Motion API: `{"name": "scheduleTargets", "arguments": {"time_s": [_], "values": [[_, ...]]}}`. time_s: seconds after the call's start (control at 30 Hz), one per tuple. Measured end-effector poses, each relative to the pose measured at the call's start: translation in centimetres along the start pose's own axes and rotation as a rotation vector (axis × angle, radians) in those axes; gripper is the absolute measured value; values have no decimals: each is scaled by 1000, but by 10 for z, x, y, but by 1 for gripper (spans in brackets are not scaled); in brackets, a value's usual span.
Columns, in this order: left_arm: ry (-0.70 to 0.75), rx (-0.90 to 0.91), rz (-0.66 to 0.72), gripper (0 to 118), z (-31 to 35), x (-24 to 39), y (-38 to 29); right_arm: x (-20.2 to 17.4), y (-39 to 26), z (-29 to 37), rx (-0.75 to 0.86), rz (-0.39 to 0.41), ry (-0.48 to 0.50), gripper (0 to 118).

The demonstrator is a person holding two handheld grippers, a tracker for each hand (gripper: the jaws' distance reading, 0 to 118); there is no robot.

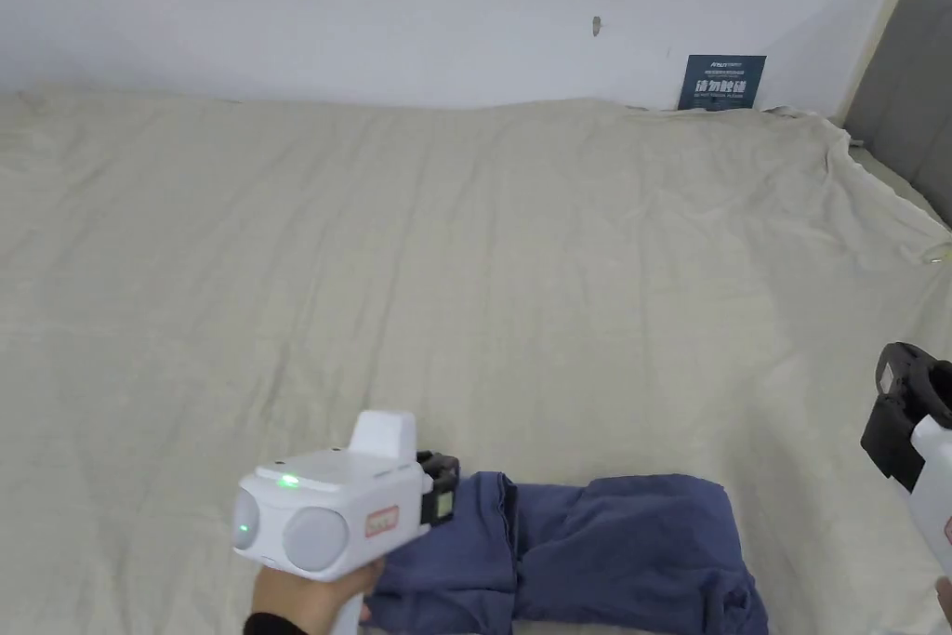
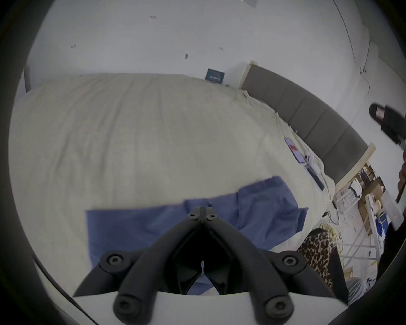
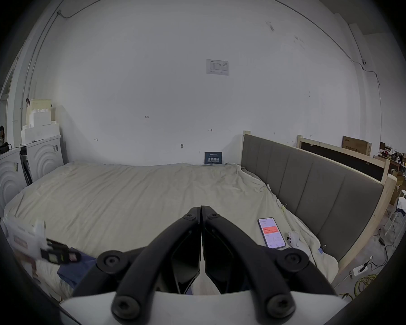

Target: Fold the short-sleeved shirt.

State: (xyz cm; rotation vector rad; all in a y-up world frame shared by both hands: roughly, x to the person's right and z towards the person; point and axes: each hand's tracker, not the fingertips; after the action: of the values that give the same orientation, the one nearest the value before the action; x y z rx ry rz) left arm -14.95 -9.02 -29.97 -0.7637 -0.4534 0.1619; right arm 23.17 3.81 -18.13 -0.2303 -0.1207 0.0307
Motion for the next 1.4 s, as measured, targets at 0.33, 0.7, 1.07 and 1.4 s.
{"name": "scheduleTargets", "arguments": {"time_s": [0.33,0.7,1.07,1.4], "values": [[-15,-160,286,74,17,-114,-10,-16,2,-3,-14,11,18,0],[-20,-283,349,84,-25,-148,-49,-19,-6,-12,-40,15,19,0],[-30,-306,225,32,-37,-127,-31,-7,-11,-16,-45,-1,0,0],[-8,-279,206,4,-25,-122,-26,1,-10,-11,-36,-7,-15,0]]}}
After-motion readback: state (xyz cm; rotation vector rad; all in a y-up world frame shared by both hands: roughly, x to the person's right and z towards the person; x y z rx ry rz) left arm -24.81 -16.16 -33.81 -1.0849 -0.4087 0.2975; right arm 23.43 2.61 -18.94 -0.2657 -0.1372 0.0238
